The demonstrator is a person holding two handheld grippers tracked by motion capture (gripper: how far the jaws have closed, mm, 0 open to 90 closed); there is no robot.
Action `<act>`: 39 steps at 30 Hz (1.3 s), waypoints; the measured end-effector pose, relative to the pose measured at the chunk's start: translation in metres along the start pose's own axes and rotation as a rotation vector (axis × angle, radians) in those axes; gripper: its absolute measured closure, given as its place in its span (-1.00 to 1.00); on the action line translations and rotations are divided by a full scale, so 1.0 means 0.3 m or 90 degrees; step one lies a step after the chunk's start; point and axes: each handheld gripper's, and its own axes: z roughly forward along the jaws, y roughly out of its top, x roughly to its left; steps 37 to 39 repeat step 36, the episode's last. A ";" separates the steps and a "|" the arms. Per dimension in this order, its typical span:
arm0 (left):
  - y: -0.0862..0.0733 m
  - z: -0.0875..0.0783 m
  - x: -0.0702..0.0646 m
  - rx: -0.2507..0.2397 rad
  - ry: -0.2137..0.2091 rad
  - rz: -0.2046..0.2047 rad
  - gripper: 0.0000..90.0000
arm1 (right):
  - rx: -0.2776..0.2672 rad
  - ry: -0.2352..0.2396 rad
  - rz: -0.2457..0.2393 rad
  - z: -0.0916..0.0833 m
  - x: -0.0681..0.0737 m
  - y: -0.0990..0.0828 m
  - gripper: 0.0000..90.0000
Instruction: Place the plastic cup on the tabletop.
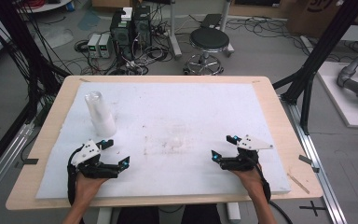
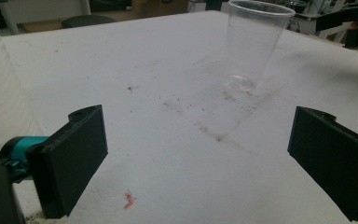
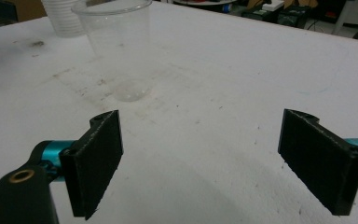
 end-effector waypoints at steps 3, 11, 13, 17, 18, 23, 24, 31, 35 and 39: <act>0.000 0.000 0.000 0.000 0.003 0.001 -0.90 | -0.011 -0.004 0.005 -0.003 -0.003 -0.003 -0.69; 0.000 -0.001 -0.002 0.000 0.008 0.003 -0.90 | -0.009 -0.009 0.009 -0.004 -0.012 -0.019 -0.69; 0.000 -0.001 -0.003 0.000 0.009 0.004 -0.90 | -0.009 -0.009 0.010 -0.004 -0.012 -0.021 -0.69; -0.001 -0.002 -0.003 -0.001 0.007 0.005 -0.90 | -0.012 -0.010 0.013 0.001 -0.014 -0.030 -0.69; -0.001 -0.002 -0.002 -0.004 0.007 0.003 -0.90 | -0.010 -0.010 0.012 0.002 -0.014 -0.032 -0.69; -0.001 -0.002 -0.003 -0.004 0.008 0.003 -0.90 | -0.012 -0.006 0.011 0.004 -0.012 -0.032 -0.69; -0.001 -0.002 -0.003 -0.004 0.009 0.004 -0.90 | -0.010 -0.006 0.009 0.004 -0.012 -0.032 -0.69; -0.001 -0.003 -0.001 -0.003 0.006 0.000 -0.90 | -0.009 0.000 0.009 0.006 -0.016 -0.034 -0.69; -0.002 -0.004 0.001 -0.008 0.009 -0.007 -0.90 | -0.011 -0.004 0.014 0.005 -0.014 -0.035 -0.69; -0.002 -0.004 0.001 -0.008 0.009 -0.007 -0.90 | -0.015 -0.006 0.011 0.003 -0.013 -0.036 -0.69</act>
